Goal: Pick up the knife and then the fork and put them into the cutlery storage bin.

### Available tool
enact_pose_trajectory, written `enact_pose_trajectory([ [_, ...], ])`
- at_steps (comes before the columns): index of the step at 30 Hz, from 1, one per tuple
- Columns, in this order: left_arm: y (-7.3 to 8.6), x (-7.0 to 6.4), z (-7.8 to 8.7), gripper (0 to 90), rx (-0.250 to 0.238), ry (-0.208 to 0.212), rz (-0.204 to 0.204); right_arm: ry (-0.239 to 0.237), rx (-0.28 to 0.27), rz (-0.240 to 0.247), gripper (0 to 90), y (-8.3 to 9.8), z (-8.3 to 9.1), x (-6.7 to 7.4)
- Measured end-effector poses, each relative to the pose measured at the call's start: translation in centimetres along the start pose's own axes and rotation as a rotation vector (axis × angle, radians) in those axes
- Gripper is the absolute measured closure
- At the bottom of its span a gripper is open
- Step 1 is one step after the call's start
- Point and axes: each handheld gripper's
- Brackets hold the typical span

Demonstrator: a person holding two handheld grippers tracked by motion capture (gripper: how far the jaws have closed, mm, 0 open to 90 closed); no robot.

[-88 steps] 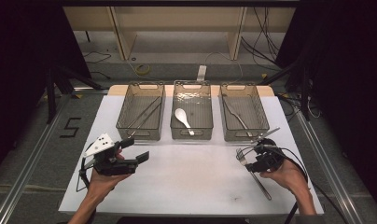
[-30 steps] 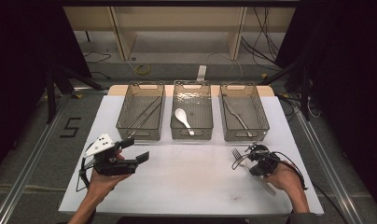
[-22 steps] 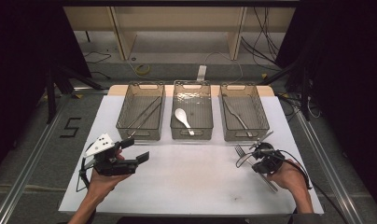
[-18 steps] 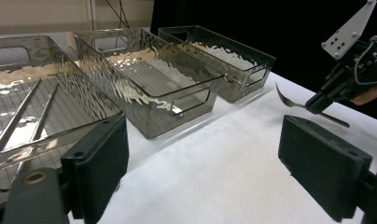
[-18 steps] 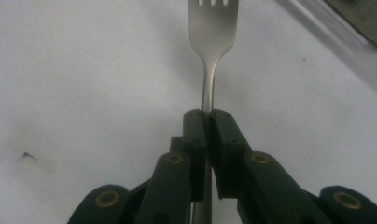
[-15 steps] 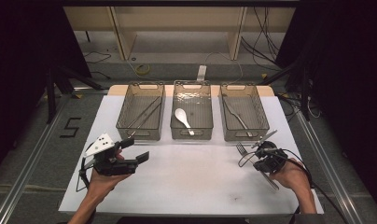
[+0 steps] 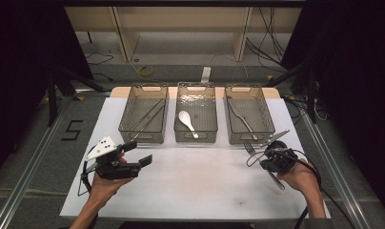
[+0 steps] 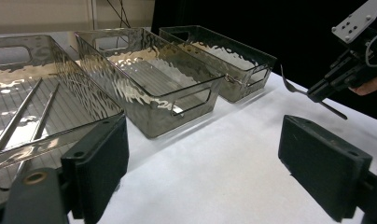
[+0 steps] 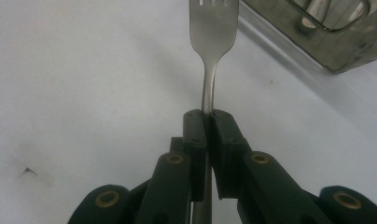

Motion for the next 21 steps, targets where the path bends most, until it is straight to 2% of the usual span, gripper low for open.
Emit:
enact_pose_trajectory([
  [12, 0.0, 0.0, 0.0, 15.5, 0.0, -0.002, 0.0, 0.004, -0.068, -0.029, 85.7, -1.0, 1.3, -0.8],
  [21, 0.0, 0.1, 0.0, 15.4, -0.003, -0.005, 0.003, 0.009, -0.117, -0.047, 85.7, -2.8, 2.0, -2.0],
])
Point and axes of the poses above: each handheld gripper's, and its own axes: z roughly backward along the jaws, y roughly out of its underside, x roughly to its left, and after that the axes turned 2 degrees about -x, right-handed
